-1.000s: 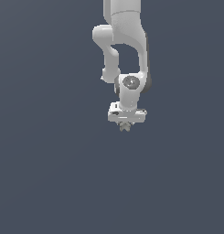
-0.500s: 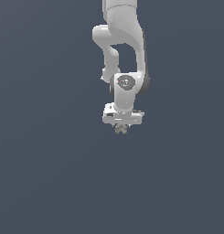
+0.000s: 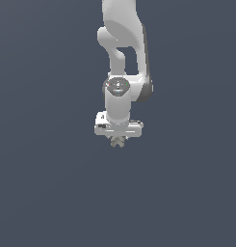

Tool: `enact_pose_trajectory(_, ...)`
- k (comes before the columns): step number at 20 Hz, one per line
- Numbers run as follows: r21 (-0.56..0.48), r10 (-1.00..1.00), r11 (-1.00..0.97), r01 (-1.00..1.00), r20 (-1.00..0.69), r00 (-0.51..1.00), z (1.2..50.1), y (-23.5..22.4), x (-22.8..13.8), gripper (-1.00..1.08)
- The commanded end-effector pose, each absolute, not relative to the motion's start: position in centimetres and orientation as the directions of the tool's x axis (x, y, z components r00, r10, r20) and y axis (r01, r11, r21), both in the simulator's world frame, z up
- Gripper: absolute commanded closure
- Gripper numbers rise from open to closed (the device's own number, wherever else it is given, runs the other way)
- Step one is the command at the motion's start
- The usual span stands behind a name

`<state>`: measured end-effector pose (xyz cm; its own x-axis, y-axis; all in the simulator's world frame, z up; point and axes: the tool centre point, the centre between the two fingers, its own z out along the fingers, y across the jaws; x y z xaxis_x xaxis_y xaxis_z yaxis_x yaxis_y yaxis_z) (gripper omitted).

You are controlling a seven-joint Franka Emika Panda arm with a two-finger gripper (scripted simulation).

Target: Pick up the object and move it to a goal position.

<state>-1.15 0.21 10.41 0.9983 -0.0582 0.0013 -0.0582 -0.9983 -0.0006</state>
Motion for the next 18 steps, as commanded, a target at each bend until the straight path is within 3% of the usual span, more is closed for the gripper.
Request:
enact_pose_trajectory(1, -0.001, -0.058, -0.998, -0.058, 0.001, 0.998, 11.6, -1.2, 0.4, 1.08)
enact_pose_trajectory(18, 0.000, -0.057, -0.998, -0.057, 0.000, 0.998, 17.4, -8.3, 8.9, 1.08)
